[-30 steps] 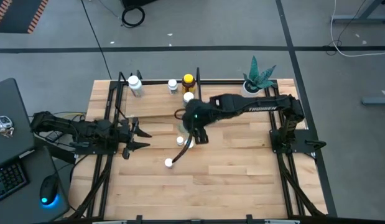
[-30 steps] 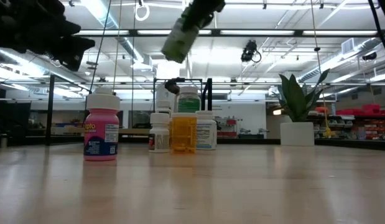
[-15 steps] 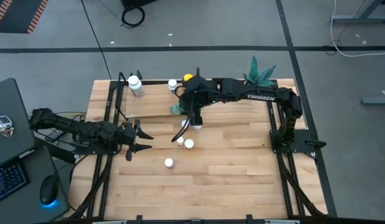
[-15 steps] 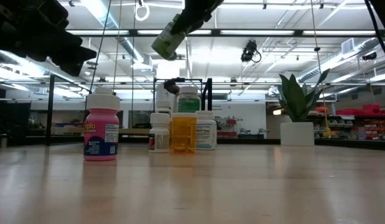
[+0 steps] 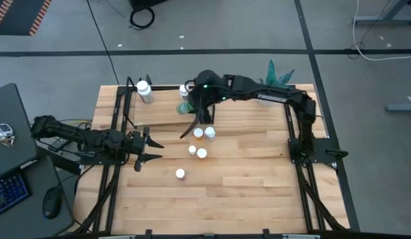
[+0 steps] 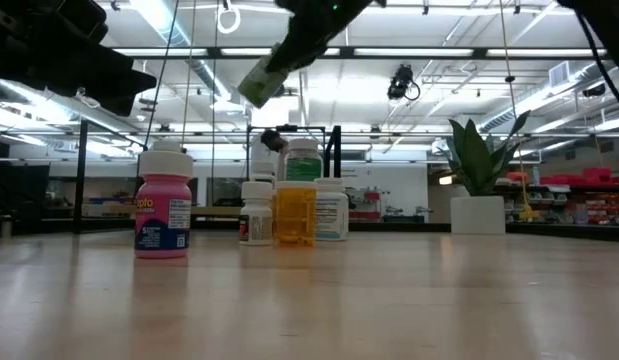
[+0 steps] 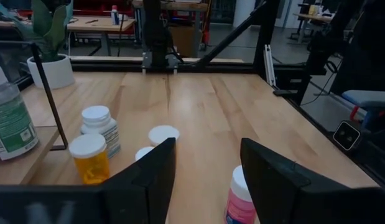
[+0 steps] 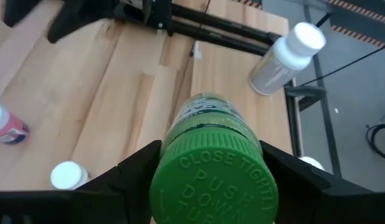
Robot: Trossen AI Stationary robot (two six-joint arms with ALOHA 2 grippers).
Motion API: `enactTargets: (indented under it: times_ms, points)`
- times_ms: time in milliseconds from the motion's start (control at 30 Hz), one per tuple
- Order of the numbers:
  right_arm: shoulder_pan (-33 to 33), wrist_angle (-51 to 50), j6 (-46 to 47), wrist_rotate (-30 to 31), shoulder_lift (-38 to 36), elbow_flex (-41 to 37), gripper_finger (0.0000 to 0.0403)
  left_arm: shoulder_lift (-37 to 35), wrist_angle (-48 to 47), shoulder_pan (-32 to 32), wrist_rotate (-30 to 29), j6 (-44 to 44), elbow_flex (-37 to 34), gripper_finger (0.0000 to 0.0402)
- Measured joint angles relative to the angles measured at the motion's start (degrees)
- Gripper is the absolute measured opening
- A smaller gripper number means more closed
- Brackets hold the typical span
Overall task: Pick and place medicine bottles onto shelf by color
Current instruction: Put the light green pill bottle on the shelf
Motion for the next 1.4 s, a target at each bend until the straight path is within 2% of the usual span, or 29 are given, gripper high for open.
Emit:
enactTargets:
  times_ms: [133,267,400,500,700,1167,1400]
  points:
    - [0.2,-3.7,-0.2,0.2,4.9,6.0,0.0247,0.0,-0.2,0.0,0.0,-0.1,0.0,0.0188]
    - [0.4,-9.6,-1.8,3.3,10.1,14.1,0.0247,0.0,-0.2,0.0,0.0,-0.2,0.0,0.0184]
    - [-0.2,-10.1,-3.0,3.6,14.5,22.2,0.0247,0.0,-0.2,0.0,0.0,-0.2,0.0,0.0181]
    - [-1.2,-6.1,-4.1,2.3,15.7,21.2,0.0247,0.0,-0.2,0.0,0.0,-0.2,0.0,0.0184]
    - [-2.9,-4.7,-4.1,0.9,17.2,20.7,0.0247,0.0,-0.2,0.0,0.0,-0.2,0.0,0.0189]
    - [-2.2,-13.9,-3.0,0.6,17.6,20.5,0.0251,0.0,-0.1,0.0,0.0,-0.2,0.0,0.0189]
    - [-1.9,-14.4,-3.2,0.6,17.6,20.5,0.0251,0.0,-0.1,0.0,0.0,-0.2,0.0,0.0182]
